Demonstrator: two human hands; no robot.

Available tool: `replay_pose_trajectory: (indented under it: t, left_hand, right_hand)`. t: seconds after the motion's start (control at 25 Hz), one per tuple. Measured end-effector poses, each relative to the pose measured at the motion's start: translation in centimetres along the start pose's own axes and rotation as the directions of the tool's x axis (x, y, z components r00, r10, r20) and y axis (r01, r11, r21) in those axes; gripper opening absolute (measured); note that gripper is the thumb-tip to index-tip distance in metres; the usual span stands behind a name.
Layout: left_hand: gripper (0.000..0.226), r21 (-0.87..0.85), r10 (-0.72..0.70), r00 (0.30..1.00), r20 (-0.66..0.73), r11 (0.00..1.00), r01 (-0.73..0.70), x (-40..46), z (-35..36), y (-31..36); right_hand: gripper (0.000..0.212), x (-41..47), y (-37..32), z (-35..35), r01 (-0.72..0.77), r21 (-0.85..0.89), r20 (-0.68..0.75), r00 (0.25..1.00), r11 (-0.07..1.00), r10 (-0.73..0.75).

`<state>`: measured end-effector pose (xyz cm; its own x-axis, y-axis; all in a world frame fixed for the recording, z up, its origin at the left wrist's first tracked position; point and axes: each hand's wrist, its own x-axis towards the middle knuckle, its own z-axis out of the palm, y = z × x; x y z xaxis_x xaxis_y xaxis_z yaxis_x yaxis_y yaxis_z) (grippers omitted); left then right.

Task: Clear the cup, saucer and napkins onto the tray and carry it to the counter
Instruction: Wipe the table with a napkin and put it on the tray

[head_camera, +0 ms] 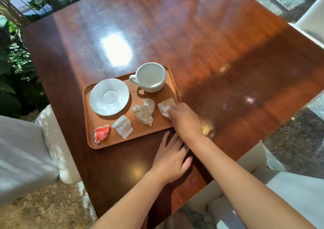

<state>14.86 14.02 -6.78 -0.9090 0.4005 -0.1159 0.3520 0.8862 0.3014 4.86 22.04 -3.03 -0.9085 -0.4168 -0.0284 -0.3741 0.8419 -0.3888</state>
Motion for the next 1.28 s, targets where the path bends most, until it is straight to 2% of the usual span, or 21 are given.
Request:
replay_pose_trajectory:
  t: [0.08,0.16,0.24,0.32,0.4,0.6,0.72,0.84,0.92,1.04,1.16,1.28]
  left_hand:
    - [0.056,-0.007,-0.002,1.0,-0.028,1.0,0.002,-0.1,0.1,0.0]
    - [0.059,-0.01,-0.006,0.999,-0.052,1.0,0.006,0.0,0.3,0.0]
    - [0.059,-0.015,-0.015,0.999,-0.049,1.0,0.015,0.0,0.4,0.0]
    - [0.059,-0.024,-0.021,0.999,-0.037,0.999,0.02,0.1,0.4,0.0]
    - [0.06,-0.023,-0.022,0.999,-0.03,1.0,0.022,0.1,0.5,0.0]
    - [0.06,-0.018,-0.031,0.999,-0.021,0.999,0.031,0.1,0.4,0.0]
    - [0.06,-0.018,-0.032,0.999,-0.018,0.999,0.032,0.1,0.3,0.0]
    - [0.061,-0.022,-0.034,0.999,-0.02,0.999,0.033,0.2,0.4,0.0]
    - [0.061,-0.026,-0.036,0.999,-0.025,0.999,0.035,0.2,0.5,0.0]
    - [0.06,-0.022,-0.034,0.999,-0.03,0.999,0.033,0.2,0.5,-0.1]
    - [0.06,-0.019,-0.035,0.999,-0.035,0.999,0.034,0.2,0.4,0.0]
    - [0.059,-0.017,-0.036,0.999,-0.027,0.999,0.036,0.2,0.3,0.1]
  right_hand:
    - [0.018,-1.2,2.2,-1.8,-0.024,0.119,-0.189,0.981,0.993,0.046]
    - [0.022,-3.4,6.5,-3.7,-0.091,0.106,-0.397,0.909,0.99,0.126]
    - [0.022,-5.7,11.6,-5.4,-0.237,0.068,-0.455,0.857,0.969,0.242]
    - [0.022,-7.1,15.0,-6.2,-0.33,0.04,-0.38,0.868,0.943,0.32]
    - [0.027,-7.6,16.2,-6.0,-0.288,-0.036,-0.308,0.914,0.957,0.263]
    - [0.034,-7.3,17.0,-5.5,-0.298,-0.089,-0.397,0.886,0.95,0.24]
    - [0.039,-7.1,16.2,-3.9,-0.335,-0.034,-0.223,0.921,0.942,0.319]
    - [0.046,-7.1,15.6,-2.9,-0.32,-0.05,-0.115,0.943,0.946,0.313]
    - [0.048,-7.7,15.4,-2.6,-0.267,-0.031,-0.077,0.961,0.963,0.264]
    - [0.046,-10.0,14.5,-2.2,-0.078,-0.001,-0.046,0.996,0.997,0.078]
    - [0.034,-13.0,13.0,-1.8,0.087,0.034,-0.009,0.996,0.996,-0.087]
    - [0.063,-15.0,12.3,-2.4,0.169,0.089,0.113,0.977,0.981,-0.179]
